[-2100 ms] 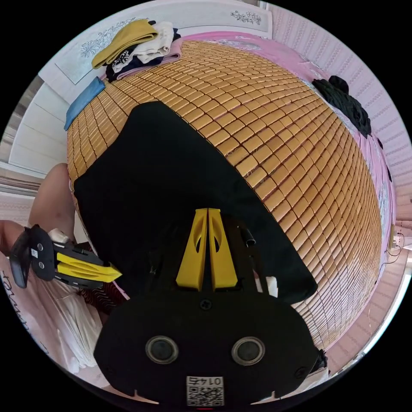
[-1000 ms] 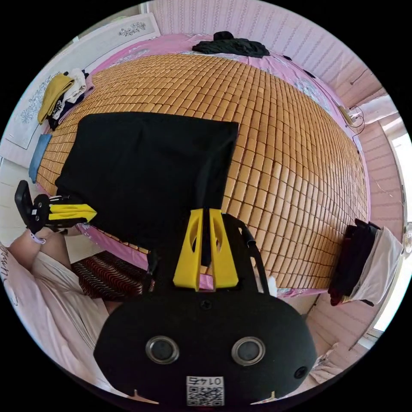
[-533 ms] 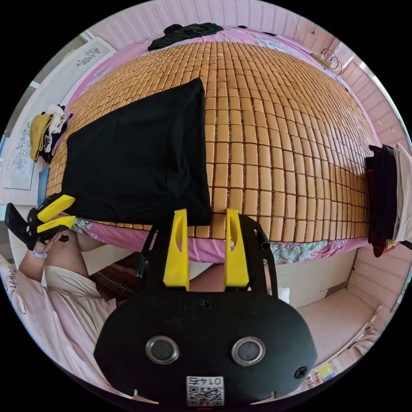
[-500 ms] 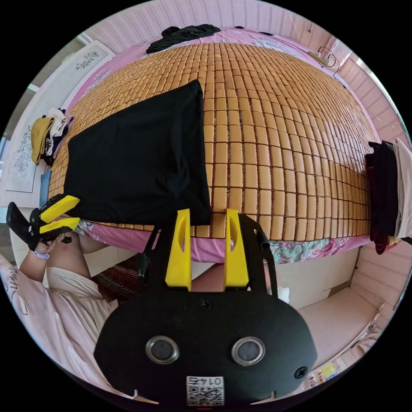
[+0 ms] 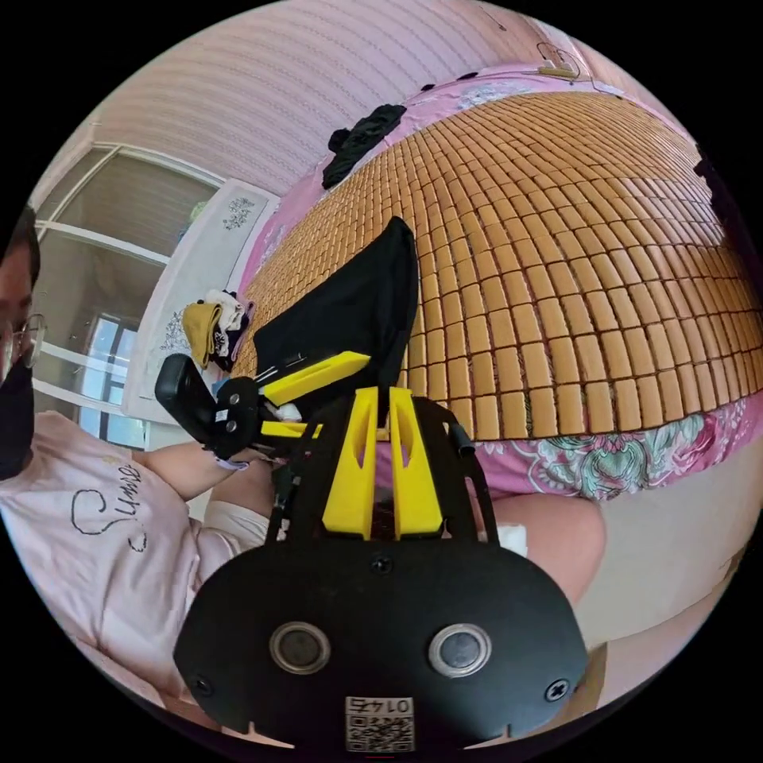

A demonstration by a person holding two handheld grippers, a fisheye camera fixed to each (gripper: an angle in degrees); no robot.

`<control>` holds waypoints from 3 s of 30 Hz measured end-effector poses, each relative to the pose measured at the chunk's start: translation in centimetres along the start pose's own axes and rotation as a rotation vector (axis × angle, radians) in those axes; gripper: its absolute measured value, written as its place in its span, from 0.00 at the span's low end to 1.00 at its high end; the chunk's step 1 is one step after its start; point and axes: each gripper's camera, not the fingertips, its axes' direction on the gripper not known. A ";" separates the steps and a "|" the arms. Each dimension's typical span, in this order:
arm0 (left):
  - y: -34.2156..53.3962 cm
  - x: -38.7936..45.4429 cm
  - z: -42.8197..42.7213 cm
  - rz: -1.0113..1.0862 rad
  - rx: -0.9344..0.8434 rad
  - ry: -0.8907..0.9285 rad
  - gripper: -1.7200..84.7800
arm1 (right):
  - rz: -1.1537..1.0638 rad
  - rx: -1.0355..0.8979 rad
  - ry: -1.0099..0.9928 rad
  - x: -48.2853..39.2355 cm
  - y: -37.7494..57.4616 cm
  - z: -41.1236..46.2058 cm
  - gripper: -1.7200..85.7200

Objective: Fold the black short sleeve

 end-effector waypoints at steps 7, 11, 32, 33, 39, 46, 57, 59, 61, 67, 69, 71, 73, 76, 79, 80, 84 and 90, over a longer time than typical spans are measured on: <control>-1.0 -0.3 -0.6 -0.032 -0.053 0.039 0.04 | -0.002 0.089 -0.086 1.3 0.8 -4.3 0.05; 0.7 1.2 -2.5 0.053 -0.034 0.083 0.04 | 0.188 0.128 -0.101 6.1 0.4 -5.4 0.12; 8.2 -2.1 -12.7 -0.240 0.404 0.257 0.03 | -0.049 0.323 -0.110 -1.3 -5.1 -13.6 0.04; 9.0 -2.7 -13.2 -0.265 0.400 0.246 0.04 | -0.096 0.270 -0.145 -3.1 -6.8 -11.2 0.04; 14.9 -7.1 -13.7 -0.541 0.179 0.108 0.07 | -0.094 0.038 -0.180 -8.4 -12.9 6.1 0.07; 21.0 -9.9 -15.6 -0.789 0.092 -0.050 0.08 | -0.284 -0.067 0.091 -12.3 -13.5 14.1 0.08; 17.0 -9.9 -11.1 -0.721 -0.047 -0.062 0.10 | -0.463 -0.254 0.449 -15.1 -12.2 26.3 0.05; 16.8 -9.8 -11.2 -0.709 -0.039 -0.066 0.08 | -0.481 -0.235 0.431 -15.5 -11.6 26.1 0.03; 16.7 -9.6 -11.7 -0.715 -0.036 -0.071 0.06 | -0.468 -0.208 0.418 -15.7 -11.2 25.5 0.02; 16.6 -8.8 -12.9 -0.681 -0.005 -0.062 0.02 | -0.506 -0.180 0.305 -16.8 -10.5 24.7 0.02; 16.4 -8.7 -13.1 -0.677 0.000 -0.054 0.01 | -0.571 -0.179 0.301 -17.9 -10.3 26.0 0.04; 16.4 -8.7 -13.0 -0.673 -0.007 -0.069 0.01 | -0.608 -0.248 0.345 -18.8 -10.4 28.2 0.08; 16.3 -8.7 -12.9 -0.678 -0.022 -0.074 0.01 | -0.643 -0.339 0.408 -19.3 -10.2 31.1 0.10; 16.2 -8.5 -12.7 -0.676 -0.035 -0.075 0.01 | -0.697 -0.352 0.487 -20.1 -9.2 33.3 0.06; 16.2 -8.3 -12.8 -0.668 -0.031 -0.073 0.01 | -0.726 -0.293 0.476 -21.0 -8.2 32.0 0.02; 16.2 -8.2 -12.8 -0.668 -0.027 -0.071 0.01 | -0.742 -0.268 0.466 -21.3 -7.7 31.2 0.01; 16.1 -7.3 -14.1 -0.635 0.049 -0.061 0.01 | -0.787 -0.184 0.378 -23.1 -6.4 26.9 0.01; 16.1 -5.8 -18.6 -0.621 0.176 -0.145 0.01 | -0.904 -0.163 0.318 -28.6 -7.9 23.9 0.01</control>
